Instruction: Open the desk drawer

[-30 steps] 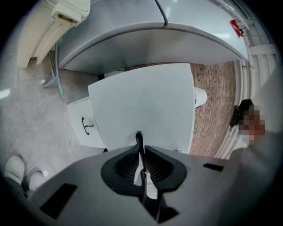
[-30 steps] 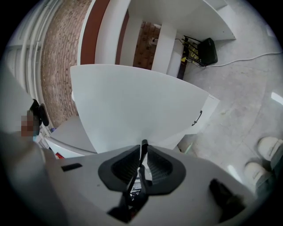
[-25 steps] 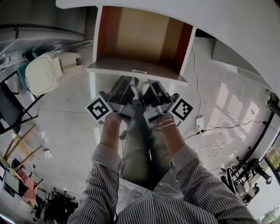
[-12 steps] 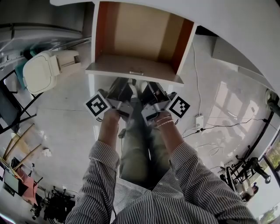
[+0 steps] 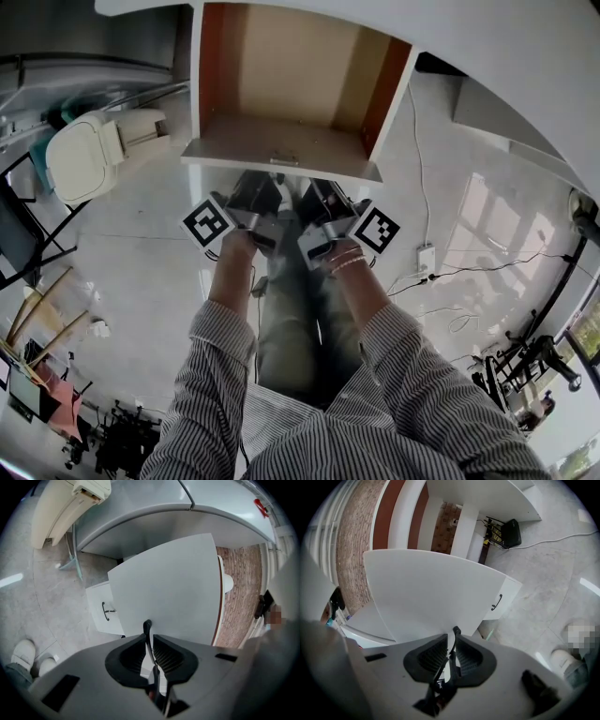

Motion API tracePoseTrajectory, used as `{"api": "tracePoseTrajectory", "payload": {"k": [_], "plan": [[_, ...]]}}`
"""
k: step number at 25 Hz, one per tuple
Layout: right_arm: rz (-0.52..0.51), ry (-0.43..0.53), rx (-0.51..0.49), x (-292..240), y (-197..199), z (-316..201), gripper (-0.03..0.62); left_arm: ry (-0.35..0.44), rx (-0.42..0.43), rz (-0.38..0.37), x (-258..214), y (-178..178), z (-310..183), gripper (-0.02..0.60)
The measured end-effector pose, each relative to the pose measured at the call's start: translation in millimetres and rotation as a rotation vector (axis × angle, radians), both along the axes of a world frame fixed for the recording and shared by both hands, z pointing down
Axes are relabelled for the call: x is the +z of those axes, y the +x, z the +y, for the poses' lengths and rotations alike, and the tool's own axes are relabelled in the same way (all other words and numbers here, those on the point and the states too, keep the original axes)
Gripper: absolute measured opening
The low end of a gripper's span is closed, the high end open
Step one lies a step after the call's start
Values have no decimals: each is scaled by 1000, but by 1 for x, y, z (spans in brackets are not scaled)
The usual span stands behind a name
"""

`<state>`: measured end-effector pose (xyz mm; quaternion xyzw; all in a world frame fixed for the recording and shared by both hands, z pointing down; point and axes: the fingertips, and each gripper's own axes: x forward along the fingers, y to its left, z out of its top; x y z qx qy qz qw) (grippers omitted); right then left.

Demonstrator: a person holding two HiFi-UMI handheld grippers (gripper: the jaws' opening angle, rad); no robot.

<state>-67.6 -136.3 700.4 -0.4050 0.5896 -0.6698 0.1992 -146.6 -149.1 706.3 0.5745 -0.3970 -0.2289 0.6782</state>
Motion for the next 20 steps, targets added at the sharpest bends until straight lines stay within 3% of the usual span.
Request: {"api": "tracePoseTrajectory", "payload": {"k": [6,20], "plan": [[0,-16,-54,8,-11,15,32,-72,-41,-14,21,-8,8,41],[-16,-15,-29,6,-9,24,32,-53,-26,-2,18,-11,15,41]]}}
